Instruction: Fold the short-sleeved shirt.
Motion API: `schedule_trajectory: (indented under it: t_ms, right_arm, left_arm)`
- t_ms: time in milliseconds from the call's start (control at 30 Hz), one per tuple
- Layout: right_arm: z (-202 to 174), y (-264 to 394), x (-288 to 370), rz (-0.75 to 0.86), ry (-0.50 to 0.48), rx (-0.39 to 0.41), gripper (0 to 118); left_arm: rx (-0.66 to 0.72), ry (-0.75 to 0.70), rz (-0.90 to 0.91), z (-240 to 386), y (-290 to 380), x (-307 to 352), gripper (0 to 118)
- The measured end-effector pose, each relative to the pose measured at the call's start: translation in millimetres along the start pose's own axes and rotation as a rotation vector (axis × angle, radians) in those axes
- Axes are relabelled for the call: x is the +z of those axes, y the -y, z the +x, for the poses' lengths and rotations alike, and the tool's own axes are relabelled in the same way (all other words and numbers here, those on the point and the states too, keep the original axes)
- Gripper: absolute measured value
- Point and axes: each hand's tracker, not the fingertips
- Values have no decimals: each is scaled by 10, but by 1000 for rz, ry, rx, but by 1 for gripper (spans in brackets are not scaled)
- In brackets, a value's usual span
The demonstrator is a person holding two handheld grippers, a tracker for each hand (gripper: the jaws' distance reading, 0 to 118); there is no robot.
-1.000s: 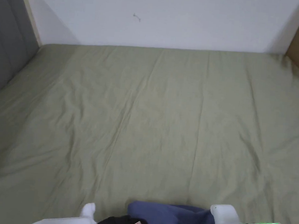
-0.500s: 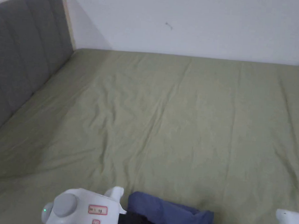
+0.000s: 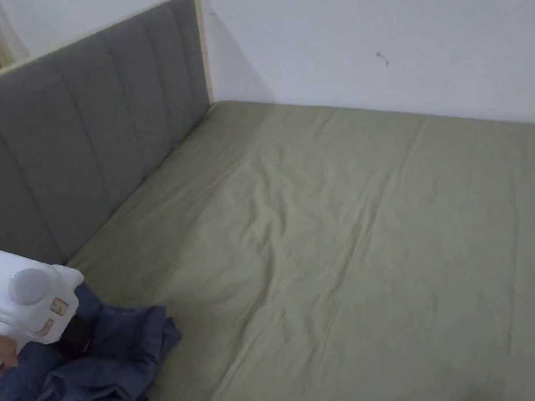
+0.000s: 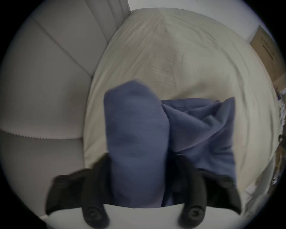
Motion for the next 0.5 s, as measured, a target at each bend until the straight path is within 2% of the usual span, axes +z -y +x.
schedule_trajectory:
  t_ms: [33, 67, 100, 200, 267, 300, 367, 400, 467, 500]
  right_arm:
    - [-7, 8, -11, -6, 2, -1, 4]
    - [-8, 16, -15, -8, -1, -2, 4]
    - [-10, 15, -12, -12, -10, -3, 4]
    - [-37, 3, 15, -15, -14, 10, 4]
    - [-51, -11, 69, -5, -12, 22, 4]
    - [-55, -15, 105, 3, -16, 24, 4]
    - [-60, -22, 181, 26, -40, 17, 4]
    - [-54, -23, 219, 39, -51, 13, 4]
    - [-84, -25, 309, 62, -62, 23, 4]
    - [-106, -30, 361, 71, -65, 32, 4]
  left_arm:
    - [-13, -67, 6, 32, 17, -7, 91]
    - [-8, -129, 26, 47, 24, -6, 102]
    - [30, -143, 66, 41, 44, 25, 104]
    - [192, -5, 158, 25, 127, 297, 103]
    - [230, 51, 178, 30, 162, 497, 101]
    - [241, 64, 190, 84, 188, 632, 89]
    - [242, 100, 264, 235, 258, 878, 14]
    - [236, 97, 309, 373, 312, 1011, 2]
    - [238, 113, 379, 645, 413, 1254, 0]
    - [222, 164, 410, 790, 472, 1371, 0]
